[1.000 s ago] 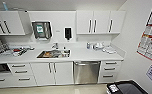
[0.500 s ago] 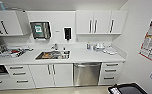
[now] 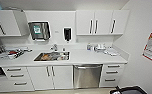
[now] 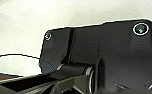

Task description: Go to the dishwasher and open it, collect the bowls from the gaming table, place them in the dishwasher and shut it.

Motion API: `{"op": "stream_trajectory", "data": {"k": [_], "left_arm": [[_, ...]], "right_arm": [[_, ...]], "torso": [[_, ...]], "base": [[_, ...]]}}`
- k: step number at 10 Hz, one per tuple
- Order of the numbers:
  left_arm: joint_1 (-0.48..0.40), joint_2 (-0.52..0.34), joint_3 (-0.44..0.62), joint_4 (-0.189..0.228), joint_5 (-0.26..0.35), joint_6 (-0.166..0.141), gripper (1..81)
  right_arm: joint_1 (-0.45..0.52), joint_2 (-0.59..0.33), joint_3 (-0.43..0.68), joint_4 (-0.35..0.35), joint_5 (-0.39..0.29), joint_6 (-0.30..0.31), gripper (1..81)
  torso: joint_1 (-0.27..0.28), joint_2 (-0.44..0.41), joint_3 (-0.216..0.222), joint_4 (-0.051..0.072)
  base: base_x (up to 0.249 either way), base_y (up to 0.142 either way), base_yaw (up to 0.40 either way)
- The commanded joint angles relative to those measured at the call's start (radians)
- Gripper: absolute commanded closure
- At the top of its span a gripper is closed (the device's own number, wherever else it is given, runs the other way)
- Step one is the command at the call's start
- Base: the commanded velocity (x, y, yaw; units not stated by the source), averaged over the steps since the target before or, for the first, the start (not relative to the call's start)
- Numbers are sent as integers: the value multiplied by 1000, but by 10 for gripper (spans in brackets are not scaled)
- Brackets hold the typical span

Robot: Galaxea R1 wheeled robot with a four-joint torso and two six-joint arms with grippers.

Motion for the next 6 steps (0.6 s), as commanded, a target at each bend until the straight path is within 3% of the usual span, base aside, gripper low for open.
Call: {"op": "stream_trajectory", "data": {"k": [1, 6], "left_arm": [[-50, -21, 10, -11, 54, -1, 10], [-50, -19, 10, -10, 54, -1, 10]], "right_arm": [[50, -10, 17, 2, -50, -5, 10], [46, -11, 17, 3, -50, -5, 10]], "torso": [[0, 0, 0, 0], [0, 0, 0, 0]], "base": [[103, 65, 0], [102, 65, 0]]}}
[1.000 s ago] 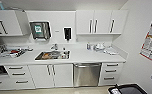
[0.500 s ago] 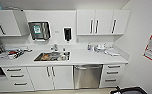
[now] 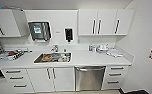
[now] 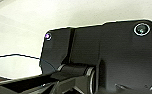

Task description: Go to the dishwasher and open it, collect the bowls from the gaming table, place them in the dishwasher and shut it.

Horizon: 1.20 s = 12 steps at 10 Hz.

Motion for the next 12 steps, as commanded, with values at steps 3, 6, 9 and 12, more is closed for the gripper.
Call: {"op": "stream_trajectory", "data": {"k": [3, 6, 9, 12], "left_arm": [[-50, -14, 11, -10, 54, -1, 10], [-50, -10, 11, -11, 55, -1, 10], [-50, -7, 11, -11, 55, -1, 10], [-50, -8, 11, -11, 55, -1, 10]], "right_arm": [[47, -15, 17, 3, -49, -5, 10], [44, -16, 15, 3, -49, -5, 10], [44, -16, 15, 3, -51, -5, 10], [45, -16, 19, 3, -51, -5, 10]], "torso": [[0, 0, 0, 0], [1, 0, 0, 0], [0, -1, 0, 0], [0, 0, 0, 0]], "base": [[102, 64, 0], [102, 0, 0], [102, 0, 0], [106, 0, 0]]}}
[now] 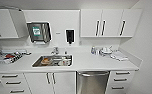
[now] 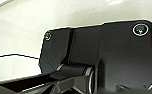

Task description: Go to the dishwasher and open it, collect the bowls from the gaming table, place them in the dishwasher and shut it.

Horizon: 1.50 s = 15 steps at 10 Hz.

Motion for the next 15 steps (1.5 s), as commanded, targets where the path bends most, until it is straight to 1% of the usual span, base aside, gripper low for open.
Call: {"op": "stream_trajectory", "data": {"k": [1, 15], "left_arm": [[-54, -15, 11, -9, 53, 0, 10], [-54, -13, 11, -11, 52, 0, 10]], "right_arm": [[48, -14, 20, 3, -51, -5, 10], [44, -9, 16, 5, -49, -3, 10]], "torso": [[1, 0, 0, 0], [1, 0, 0, 0]], "base": [[113, 0, 0], [120, 0, 0]]}}
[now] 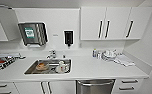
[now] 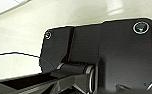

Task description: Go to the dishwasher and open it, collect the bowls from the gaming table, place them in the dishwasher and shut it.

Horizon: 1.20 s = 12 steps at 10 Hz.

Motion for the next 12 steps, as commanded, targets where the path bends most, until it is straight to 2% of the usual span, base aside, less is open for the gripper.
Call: {"op": "stream_trajectory", "data": {"k": [1, 10, 12], "left_arm": [[-52, -13, 11, -11, 53, 0, 10], [-51, -13, 11, -9, 55, 0, 10], [-51, -13, 11, -9, 55, 0, 10]], "right_arm": [[45, -10, 17, 5, -47, -3, 10], [46, -6, 20, 3, -47, -4, 10], [48, -7, 20, 3, -48, -4, 10]], "torso": [[0, 0, 0, 0], [0, 0, 0, 0], [1, 0, 0, 0]], "base": [[123, 0, 0], [122, 0, 0], [41, 0, 0]]}}
